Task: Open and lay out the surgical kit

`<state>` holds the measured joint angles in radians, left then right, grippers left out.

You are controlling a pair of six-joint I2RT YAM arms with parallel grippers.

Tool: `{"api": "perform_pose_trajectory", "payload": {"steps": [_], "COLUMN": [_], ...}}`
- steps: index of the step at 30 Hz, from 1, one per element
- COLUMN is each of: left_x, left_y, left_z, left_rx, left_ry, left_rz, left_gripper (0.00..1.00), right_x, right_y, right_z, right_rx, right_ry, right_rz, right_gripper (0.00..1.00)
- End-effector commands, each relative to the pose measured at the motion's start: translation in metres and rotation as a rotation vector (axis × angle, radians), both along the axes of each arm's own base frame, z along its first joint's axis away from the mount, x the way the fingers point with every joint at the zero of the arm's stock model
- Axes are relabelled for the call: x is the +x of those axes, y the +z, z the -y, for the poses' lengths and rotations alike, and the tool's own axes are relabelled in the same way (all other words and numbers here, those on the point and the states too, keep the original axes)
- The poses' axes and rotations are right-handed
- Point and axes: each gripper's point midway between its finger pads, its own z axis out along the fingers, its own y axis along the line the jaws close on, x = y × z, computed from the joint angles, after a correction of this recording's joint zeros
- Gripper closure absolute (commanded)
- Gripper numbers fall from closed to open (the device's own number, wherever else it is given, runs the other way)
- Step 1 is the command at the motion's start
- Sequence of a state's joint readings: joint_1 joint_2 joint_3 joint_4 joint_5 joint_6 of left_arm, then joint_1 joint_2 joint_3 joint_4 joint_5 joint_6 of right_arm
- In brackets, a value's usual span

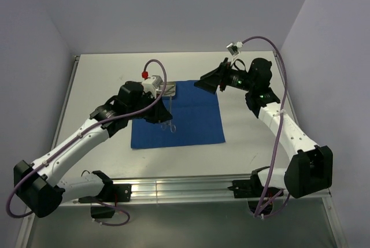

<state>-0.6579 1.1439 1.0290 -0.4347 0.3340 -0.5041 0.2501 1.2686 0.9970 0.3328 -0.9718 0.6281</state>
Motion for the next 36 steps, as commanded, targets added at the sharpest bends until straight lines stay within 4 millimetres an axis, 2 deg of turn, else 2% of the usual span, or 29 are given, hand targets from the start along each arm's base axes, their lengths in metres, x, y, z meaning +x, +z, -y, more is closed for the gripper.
{"api": "perform_pose_trajectory", "payload": {"steps": [1,5,7,8,11,12,15,25,30,36], "left_x": [0.031,0.056,0.064,0.067,0.073,0.071,0.073,0.068,0.072,0.079], "left_y": [-0.058,-0.089,-0.093,-0.106,-0.121,-0.136,-0.155,-0.183,-0.194,-0.195], "left_z": [-0.049,-0.071,-0.074,-0.078,-0.083,-0.087,-0.098,-0.099,-0.106,-0.112], "left_rx": [0.254,0.414,0.445,0.491,0.521,0.554,0.583,0.61,0.616,0.619], "left_ry": [0.301,0.39,0.423,0.437,0.452,0.453,0.449,0.359,0.364,0.37], "left_rz": [-0.065,-0.086,-0.102,-0.132,-0.197,-0.246,-0.326,-0.371,-0.396,-0.397], "left_gripper": [1.0,1.0,1.0,1.0,1.0,1.0,1.0,1.0,1.0,1.0], "right_x": [0.006,0.004,0.003,0.003,0.004,0.005,0.004,0.005,0.005,0.003], "right_y": [0.008,-0.014,-0.019,-0.024,-0.029,-0.03,-0.032,-0.036,-0.035,-0.037], "right_z": [0.018,0.025,0.027,0.027,0.027,0.028,0.028,0.025,0.024,0.024], "right_rx": [-0.087,-0.144,-0.157,-0.163,-0.168,-0.169,-0.169,-0.151,-0.145,-0.136], "right_ry": [-0.086,-0.098,-0.098,-0.099,-0.097,-0.099,-0.092,-0.079,-0.072,-0.067], "right_rz": [0.101,0.072,0.078,0.065,0.051,0.048,0.044,0.021,0.016,0.005], "right_gripper": [0.0,0.0,0.0,0.0,0.0,0.0,0.0,0.0,0.0,0.0]}}
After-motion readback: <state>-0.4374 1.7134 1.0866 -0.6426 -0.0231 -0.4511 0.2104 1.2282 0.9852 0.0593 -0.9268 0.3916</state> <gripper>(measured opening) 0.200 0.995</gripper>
